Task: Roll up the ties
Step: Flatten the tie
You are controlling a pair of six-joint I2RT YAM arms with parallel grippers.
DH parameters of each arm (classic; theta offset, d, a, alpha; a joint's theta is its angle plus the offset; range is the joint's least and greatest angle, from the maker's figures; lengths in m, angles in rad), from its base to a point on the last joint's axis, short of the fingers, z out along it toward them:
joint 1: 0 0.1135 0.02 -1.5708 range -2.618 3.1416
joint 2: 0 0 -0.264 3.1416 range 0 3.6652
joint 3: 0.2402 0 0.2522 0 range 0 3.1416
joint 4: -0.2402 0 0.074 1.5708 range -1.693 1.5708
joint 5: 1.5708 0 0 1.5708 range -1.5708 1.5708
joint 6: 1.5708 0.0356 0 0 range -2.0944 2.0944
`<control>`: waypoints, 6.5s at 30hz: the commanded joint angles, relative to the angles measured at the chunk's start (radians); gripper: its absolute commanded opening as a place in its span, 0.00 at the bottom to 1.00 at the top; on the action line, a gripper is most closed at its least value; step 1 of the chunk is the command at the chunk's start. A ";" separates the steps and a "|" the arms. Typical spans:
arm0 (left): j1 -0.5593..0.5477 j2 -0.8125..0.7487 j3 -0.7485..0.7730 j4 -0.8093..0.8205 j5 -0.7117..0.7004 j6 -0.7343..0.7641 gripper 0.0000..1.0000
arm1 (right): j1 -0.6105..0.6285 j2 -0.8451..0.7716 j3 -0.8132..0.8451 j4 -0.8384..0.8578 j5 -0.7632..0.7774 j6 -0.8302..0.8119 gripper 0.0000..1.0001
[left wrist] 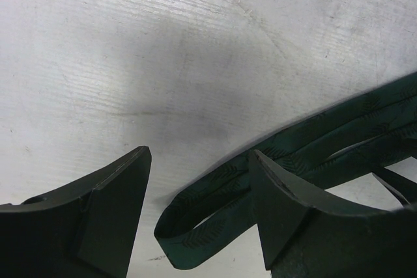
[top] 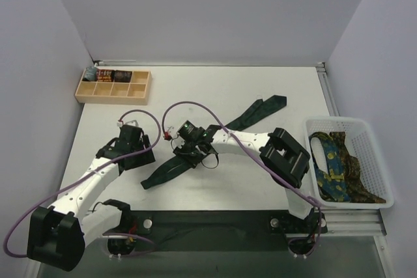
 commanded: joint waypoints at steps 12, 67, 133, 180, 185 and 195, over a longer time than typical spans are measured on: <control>0.006 0.024 -0.001 0.041 -0.007 -0.013 0.72 | 0.024 0.064 -0.020 -0.004 0.147 -0.014 0.14; 0.007 -0.060 -0.222 0.422 0.093 -0.240 0.60 | -0.184 0.092 0.239 -0.060 0.004 0.003 0.00; 0.007 -0.147 -0.300 0.363 -0.085 -0.352 0.00 | -0.868 0.022 0.214 -0.034 0.319 0.542 0.33; 0.009 -0.200 -0.311 0.297 -0.091 -0.355 0.00 | -0.994 0.306 0.352 0.030 0.010 0.677 0.25; 0.009 -0.206 -0.313 0.288 -0.093 -0.355 0.00 | -0.994 0.291 0.342 0.033 0.033 0.665 0.04; 0.009 -0.219 -0.313 0.272 -0.120 -0.372 0.00 | -0.994 0.185 0.354 0.041 0.067 0.598 0.00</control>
